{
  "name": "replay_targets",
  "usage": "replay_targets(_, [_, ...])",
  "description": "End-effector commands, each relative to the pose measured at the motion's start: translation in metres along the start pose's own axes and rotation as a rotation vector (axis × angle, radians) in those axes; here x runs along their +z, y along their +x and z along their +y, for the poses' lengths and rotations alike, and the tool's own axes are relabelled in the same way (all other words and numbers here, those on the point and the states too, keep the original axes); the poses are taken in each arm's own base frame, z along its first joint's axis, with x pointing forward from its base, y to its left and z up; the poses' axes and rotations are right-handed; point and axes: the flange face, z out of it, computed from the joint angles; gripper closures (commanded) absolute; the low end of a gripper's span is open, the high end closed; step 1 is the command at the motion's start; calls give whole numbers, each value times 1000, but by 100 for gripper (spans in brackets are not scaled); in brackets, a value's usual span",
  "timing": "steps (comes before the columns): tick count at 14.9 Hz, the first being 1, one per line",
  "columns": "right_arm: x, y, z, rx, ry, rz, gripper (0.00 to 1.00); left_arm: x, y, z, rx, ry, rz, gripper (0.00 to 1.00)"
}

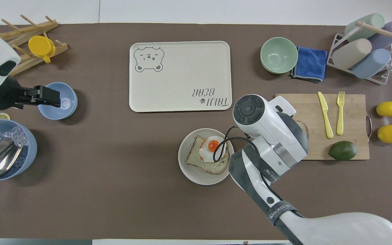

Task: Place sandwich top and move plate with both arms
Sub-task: 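Carry the bread slice with the right gripper over the egg on the plate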

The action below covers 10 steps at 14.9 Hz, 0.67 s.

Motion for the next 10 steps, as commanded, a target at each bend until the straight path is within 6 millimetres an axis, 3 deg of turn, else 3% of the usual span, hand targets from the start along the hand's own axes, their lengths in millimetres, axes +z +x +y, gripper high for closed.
replay_targets(1, [17, 4, -6, 33, -34, 21, 0, -2, -7, -4, -3, 9, 2, 0])
replay_targets(6, [31, 5, -4, 31, -42, 12, 0, -1, -6, -5, -3, 9, 2, 0])
replay_targets(10, [43, 8, 6, 20, -44, -4, 10, -1, -7, -5, -4, 9, 2, 0])
